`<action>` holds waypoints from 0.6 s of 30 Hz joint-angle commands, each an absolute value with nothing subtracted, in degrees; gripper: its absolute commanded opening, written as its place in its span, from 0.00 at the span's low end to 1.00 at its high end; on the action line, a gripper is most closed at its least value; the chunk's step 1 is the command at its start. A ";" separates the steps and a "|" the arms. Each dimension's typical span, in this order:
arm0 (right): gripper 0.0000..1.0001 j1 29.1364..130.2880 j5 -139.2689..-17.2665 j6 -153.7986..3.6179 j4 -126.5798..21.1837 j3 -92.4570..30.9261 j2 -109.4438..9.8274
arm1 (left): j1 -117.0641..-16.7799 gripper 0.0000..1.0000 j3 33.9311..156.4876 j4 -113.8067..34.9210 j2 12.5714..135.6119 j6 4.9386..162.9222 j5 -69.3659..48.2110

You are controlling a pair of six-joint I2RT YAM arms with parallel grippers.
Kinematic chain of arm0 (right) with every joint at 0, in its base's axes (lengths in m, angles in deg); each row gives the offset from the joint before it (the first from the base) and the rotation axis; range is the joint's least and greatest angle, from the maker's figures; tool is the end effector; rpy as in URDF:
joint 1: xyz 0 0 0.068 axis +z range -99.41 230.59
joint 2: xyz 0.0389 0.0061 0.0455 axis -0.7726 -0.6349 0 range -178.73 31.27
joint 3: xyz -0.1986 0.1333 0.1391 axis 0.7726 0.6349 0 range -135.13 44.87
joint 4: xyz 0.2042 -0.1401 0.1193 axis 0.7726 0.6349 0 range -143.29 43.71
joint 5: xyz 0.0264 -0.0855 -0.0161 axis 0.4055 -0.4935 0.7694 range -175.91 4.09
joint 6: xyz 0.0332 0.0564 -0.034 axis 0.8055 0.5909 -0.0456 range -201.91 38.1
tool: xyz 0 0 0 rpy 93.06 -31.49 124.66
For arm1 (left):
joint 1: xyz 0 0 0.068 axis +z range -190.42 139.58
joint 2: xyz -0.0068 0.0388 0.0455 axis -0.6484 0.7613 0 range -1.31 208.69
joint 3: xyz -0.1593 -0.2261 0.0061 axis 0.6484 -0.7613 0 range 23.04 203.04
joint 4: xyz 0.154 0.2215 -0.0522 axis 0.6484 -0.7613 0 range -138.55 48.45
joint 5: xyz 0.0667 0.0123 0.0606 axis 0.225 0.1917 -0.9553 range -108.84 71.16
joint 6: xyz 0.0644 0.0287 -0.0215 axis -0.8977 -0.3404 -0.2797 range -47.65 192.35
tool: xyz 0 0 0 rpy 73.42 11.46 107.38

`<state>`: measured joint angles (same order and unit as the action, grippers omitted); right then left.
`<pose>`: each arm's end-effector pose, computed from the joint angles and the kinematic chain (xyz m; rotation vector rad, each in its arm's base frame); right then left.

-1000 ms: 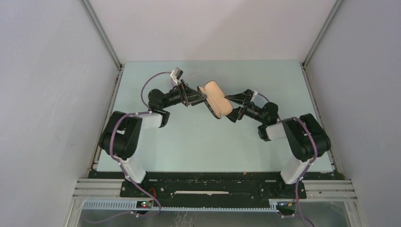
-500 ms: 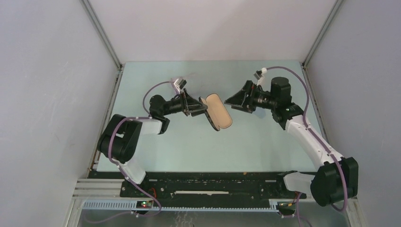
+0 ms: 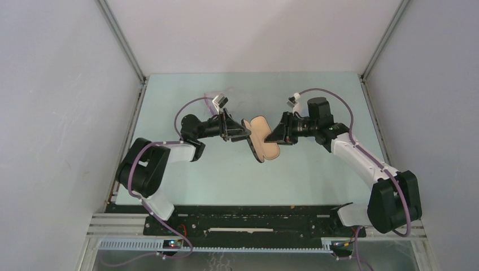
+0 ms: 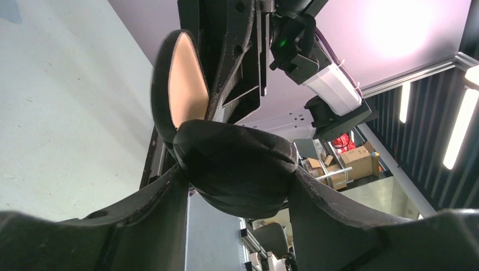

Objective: Organize the sunglasses
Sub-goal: Place the sunglasses case at the center of the board.

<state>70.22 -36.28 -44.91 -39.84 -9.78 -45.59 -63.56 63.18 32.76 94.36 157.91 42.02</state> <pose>0.2803 0.1499 0.2656 -0.1901 2.3276 1.4781 0.2925 -0.1835 0.2339 0.2615 1.8275 -2.1081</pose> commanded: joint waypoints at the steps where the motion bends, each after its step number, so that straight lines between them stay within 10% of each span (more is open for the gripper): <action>1: 0.24 70.66 -35.31 -45.13 -40.95 -10.06 -45.42 | -63.85 0.00 63.12 34.96 92.60 157.93 42.97; 5: 0.00 71.01 -35.94 -45.35 -40.43 -10.06 -45.26 | -63.87 0.04 63.74 34.26 92.80 157.59 43.09; 13: 0.00 71.04 -43.20 -42.77 -40.61 -7.58 -43.48 | -63.42 0.98 64.57 25.61 91.15 151.62 41.73; 18: 0.00 70.74 -51.57 -40.86 -39.75 -4.33 -38.68 | -63.42 1.00 72.01 -27.99 80.97 116.00 32.57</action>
<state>70.92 -44.74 -44.13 -39.10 -5.87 -44.23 -63.49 63.55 14.46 90.28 147.11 40.23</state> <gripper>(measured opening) 0.078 0.996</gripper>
